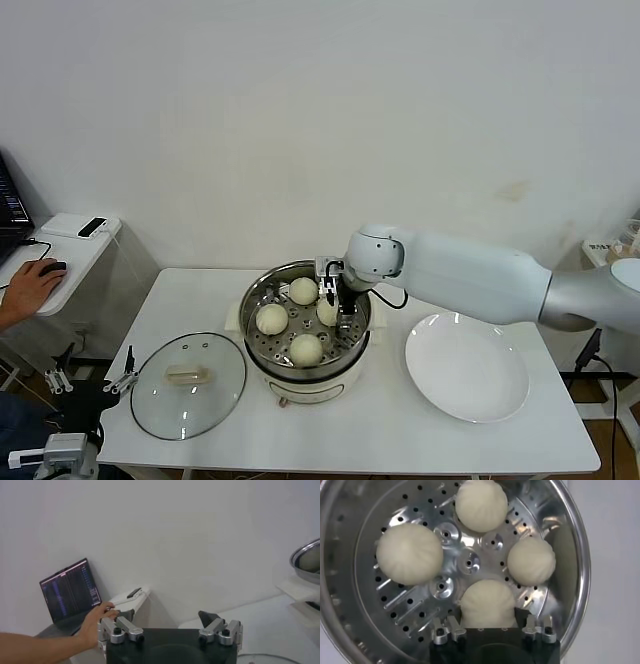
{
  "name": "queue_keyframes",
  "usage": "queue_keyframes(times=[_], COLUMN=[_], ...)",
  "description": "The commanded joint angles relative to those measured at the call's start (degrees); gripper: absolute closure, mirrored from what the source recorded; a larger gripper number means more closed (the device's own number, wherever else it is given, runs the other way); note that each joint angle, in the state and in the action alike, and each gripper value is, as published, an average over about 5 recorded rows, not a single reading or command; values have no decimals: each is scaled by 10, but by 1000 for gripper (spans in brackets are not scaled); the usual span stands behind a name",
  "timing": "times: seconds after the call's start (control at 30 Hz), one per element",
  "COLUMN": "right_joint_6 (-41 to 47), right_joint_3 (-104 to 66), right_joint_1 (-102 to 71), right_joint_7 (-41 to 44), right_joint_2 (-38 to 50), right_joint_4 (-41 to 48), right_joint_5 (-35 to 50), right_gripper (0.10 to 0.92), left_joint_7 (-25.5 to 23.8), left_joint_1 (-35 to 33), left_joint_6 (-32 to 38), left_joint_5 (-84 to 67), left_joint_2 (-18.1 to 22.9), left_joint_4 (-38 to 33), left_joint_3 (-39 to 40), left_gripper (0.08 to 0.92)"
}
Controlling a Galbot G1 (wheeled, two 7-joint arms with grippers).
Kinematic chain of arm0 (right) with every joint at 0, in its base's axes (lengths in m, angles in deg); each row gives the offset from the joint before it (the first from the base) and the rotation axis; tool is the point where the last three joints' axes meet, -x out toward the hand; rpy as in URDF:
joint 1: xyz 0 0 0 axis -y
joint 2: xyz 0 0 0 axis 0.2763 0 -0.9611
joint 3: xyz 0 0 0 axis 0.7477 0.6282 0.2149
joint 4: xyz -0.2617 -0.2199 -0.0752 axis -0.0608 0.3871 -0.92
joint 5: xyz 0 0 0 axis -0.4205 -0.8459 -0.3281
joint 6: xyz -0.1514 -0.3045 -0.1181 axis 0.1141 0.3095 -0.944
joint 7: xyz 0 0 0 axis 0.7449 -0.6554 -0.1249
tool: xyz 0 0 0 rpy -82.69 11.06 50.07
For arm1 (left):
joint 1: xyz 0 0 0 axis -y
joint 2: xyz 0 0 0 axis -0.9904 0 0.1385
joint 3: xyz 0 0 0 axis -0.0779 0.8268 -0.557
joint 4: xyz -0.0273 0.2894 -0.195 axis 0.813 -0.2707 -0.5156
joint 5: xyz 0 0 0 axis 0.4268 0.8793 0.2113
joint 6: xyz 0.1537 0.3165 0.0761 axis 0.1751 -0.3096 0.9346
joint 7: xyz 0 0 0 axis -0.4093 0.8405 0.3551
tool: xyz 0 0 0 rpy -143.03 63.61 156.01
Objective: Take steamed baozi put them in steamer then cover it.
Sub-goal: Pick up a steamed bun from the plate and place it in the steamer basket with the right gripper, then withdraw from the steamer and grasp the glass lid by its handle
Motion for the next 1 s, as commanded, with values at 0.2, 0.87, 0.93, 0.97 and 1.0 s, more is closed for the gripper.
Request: queue_keyframes(times=[0.2,0.87,0.93,0.97,1.0], right_joint_6=[3,-328,-374,-395,-416], right_joint_3=[-64,-805,-871,-899,-931], right_joint_1=[31,-711,-773,-798,-824], right_joint_7=[-48,-363,-362,-360,-355], right_joint_2=[78,116,80,61,39], right_joint_4=[-106,-271,-278,-281,-283], right_joint_5=[48,-126,-145,-152,-156], right_gripper=[203,203,203,203,203], left_joint_7=[0,-7,-7,-7,-7], left_joint_1=[6,15,18,19,20], left_joint_6=[-1,24,28,29,32], left_joint_5=[0,20,23,25,27], left_joint_2=[0,2,3,4,4], left_joint_4=[-1,29,34,37,40], left_joint_3=[1,18,22,23,24], left_gripper=[177,177,177,177,177])
